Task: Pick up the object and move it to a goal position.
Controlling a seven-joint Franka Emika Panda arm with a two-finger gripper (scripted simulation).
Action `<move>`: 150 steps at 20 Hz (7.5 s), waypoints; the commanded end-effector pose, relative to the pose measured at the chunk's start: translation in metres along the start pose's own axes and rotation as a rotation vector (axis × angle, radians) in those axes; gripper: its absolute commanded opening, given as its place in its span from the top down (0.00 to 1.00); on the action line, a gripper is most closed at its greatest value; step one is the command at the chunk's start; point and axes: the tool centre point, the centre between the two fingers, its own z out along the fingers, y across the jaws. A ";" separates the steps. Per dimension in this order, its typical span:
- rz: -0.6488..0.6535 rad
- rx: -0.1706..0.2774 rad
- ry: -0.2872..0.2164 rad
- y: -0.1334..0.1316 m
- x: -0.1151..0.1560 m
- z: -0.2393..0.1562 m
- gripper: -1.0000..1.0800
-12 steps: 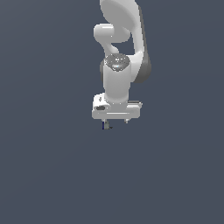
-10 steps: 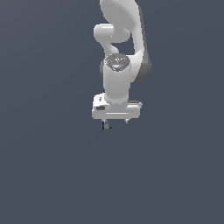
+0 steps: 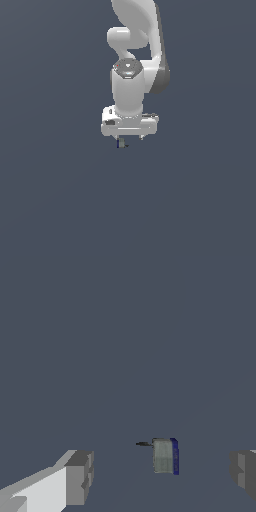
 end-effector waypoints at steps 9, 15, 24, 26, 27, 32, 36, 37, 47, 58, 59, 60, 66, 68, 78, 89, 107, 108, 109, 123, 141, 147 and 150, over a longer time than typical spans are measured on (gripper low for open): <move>-0.037 -0.002 -0.002 0.002 -0.002 0.003 0.04; -0.124 -0.008 -0.007 0.006 -0.006 0.010 0.04; -0.350 -0.018 -0.019 0.015 -0.016 0.029 0.04; -0.407 -0.020 -0.022 0.017 -0.019 0.034 0.04; -0.436 -0.021 -0.023 0.017 -0.020 0.036 0.04; -0.580 -0.023 -0.030 0.021 -0.027 0.047 0.04; -0.695 -0.022 -0.035 0.024 -0.032 0.055 0.04; -0.724 -0.022 -0.036 0.025 -0.034 0.057 0.04; -1.016 -0.016 -0.043 0.029 -0.048 0.076 0.04; -1.335 -0.002 -0.041 0.030 -0.064 0.095 0.04; -1.360 -0.001 -0.040 0.030 -0.065 0.096 0.04; -1.383 0.000 -0.040 0.030 -0.066 0.097 0.04; -1.491 0.005 -0.035 0.029 -0.072 0.103 0.04; -1.516 0.006 -0.034 0.029 -0.073 0.104 0.04; -1.548 0.008 -0.032 0.029 -0.075 0.107 0.04; -1.553 0.008 -0.033 0.029 -0.077 0.149 0.04; -1.554 0.007 -0.032 0.030 -0.075 0.155 1.00; -1.554 0.007 -0.032 0.032 -0.075 0.155 1.00; -1.554 0.007 -0.032 0.033 -0.073 0.154 1.00; -1.553 0.009 -0.030 0.102 -0.026 0.138 1.00; -1.552 0.009 -0.031 0.206 0.051 0.115 1.00; -1.552 0.009 -0.032 0.222 0.063 0.112 1.00; -1.552 0.008 -0.032 0.227 0.067 0.111 1.00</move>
